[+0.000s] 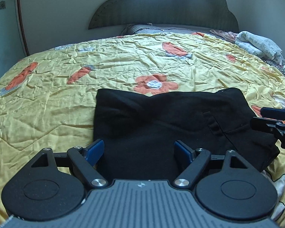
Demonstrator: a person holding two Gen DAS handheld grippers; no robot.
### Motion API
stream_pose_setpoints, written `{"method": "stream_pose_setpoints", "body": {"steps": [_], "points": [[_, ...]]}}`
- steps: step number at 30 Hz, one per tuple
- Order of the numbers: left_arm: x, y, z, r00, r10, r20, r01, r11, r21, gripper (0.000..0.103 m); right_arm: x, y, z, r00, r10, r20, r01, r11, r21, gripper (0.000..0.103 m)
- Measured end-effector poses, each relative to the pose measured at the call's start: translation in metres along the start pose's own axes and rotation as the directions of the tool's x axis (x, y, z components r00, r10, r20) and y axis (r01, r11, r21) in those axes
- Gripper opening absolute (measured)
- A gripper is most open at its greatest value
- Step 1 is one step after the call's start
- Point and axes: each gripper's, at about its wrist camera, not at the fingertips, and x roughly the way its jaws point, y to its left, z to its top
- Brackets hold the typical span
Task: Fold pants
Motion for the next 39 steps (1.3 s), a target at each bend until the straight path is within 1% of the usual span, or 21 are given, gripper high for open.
{"method": "stream_pose_setpoints", "body": {"steps": [1,3,6,8,10,12,13,17,19,20,23,26,28,29,30,31,32,33,34,37,39], "points": [[-0.003,0.006,-0.001,1.000,-0.016,0.000,0.016,1.000,-0.013,0.085,-0.001,-0.004,-0.001,1.000,-0.014,0.002,0.014,1.000,0.005,0.061],[-0.009,0.019,-0.005,0.999,-0.050,0.000,0.050,0.998,-0.048,0.086,-0.001,-0.014,-0.003,1.000,-0.023,-0.006,0.023,0.999,0.031,0.061],[-0.012,0.043,-0.009,0.994,-0.105,0.001,0.104,0.988,-0.113,0.087,0.001,-0.034,-0.007,1.000,0.009,-0.024,-0.006,0.992,0.123,0.061],[-0.008,0.060,-0.010,0.987,-0.161,-0.023,0.156,0.976,-0.151,0.087,0.004,-0.046,-0.009,0.998,0.057,-0.032,-0.050,0.981,0.190,0.061],[0.001,0.076,-0.011,0.971,-0.230,-0.063,0.212,0.955,-0.208,0.086,0.009,-0.058,-0.011,0.991,0.127,-0.047,-0.111,0.961,0.255,0.061],[0.011,0.093,-0.014,0.946,-0.313,-0.083,0.278,0.917,-0.285,0.086,0.016,-0.069,-0.012,0.981,0.183,-0.068,-0.154,0.940,0.305,0.061],[0.013,0.100,-0.015,0.935,-0.347,-0.070,0.310,0.898,-0.314,0.088,0.020,-0.074,-0.013,0.976,0.204,-0.077,-0.169,0.930,0.326,0.062],[0.021,0.117,-0.012,0.882,-0.469,-0.056,0.414,0.824,-0.387,0.089,0.030,-0.094,-0.013,0.941,0.329,-0.086,-0.271,0.877,0.396,0.063],[0.029,0.118,-0.010,0.846,-0.531,-0.050,0.468,0.784,-0.407,0.090,0.037,-0.100,-0.011,0.908,0.409,-0.089,-0.337,0.841,0.423,0.063],[0.032,0.118,-0.010,0.835,-0.549,-0.042,0.487,0.771,-0.411,0.090,0.042,-0.102,-0.010,0.892,0.442,-0.092,-0.364,0.824,0.433,0.063],[0.042,0.113,-0.008,0.810,-0.586,-0.018,0.524,0.737,-0.427,0.090,0.059,-0.101,-0.004,0.846,0.523,-0.099,-0.436,0.787,0.436,0.063],[0.051,0.105,-0.005,0.795,-0.606,0.003,0.541,0.709,-0.452,0.091,0.076,-0.100,0.003,0.823,0.562,-0.084,-0.465,0.751,0.468,0.063],[0.054,0.098,-0.003,0.796,-0.606,0.007,0.542,0.706,-0.456,0.090,0.086,-0.098,0.006,0.820,0.568,-0.069,-0.473,0.740,0.478,0.061],[0.055,0.096,-0.002,0.802,-0.597,0.007,0.534,0.713,-0.454,0.088,0.089,-0.094,0.008,0.826,0.559,-0.071,-0.467,0.749,0.470,0.057],[0.055,0.093,-0.001,0.814,-0.581,0.002,0.520,0.727,-0.448,0.082,0.090,-0.091,0.010,0.833,0.548,-0.077,-0.458,0.761,0.459,0.054],[0.053,0.090,0.000,0.832,-0.555,-0.007,0.497,0.750,-0.437,0.071,0.091,-0.087,0.010,0.842,0.532,-0.083,-0.444,0.773,0.452,0.044],[0.051,0.088,0.000,0.855,-0.518,-0.019,0.464,0.781,-0.419,0.063,0.091,-0.085,0.009,0.851,0.517,-0.088,-0.430,0.784,0.448,0.039],[0.048,0.084,0.001,0.881,-0.472,-0.035,0.423,0.818,-0.391,0.046,0.089,-0.084,0.008,0.859,0.506,-0.082,-0.422,0.789,0.447,0.038],[0.047,0.081,0.001,0.899,-0.435,-0.046,0.391,0.846,-0.362,0.036,0.087,-0.084,0.006,0.864,0.497,-0.077,-0.415,0.791,0.449,0.036],[0.039,0.075,0.001,0.927,-0.373,-0.039,0.343,0.885,-0.316,0.027,0.079,-0.078,0.002,0.886,0.459,-0.068,-0.388,0.812,0.437,0.032],[0.030,0.068,0.003,0.946,-0.324,-0.015,0.308,0.912,-0.270,0.023,0.073,-0.069,0.003,0.903,0.424,-0.067,-0.363,0.837,0.411,0.031]]}}
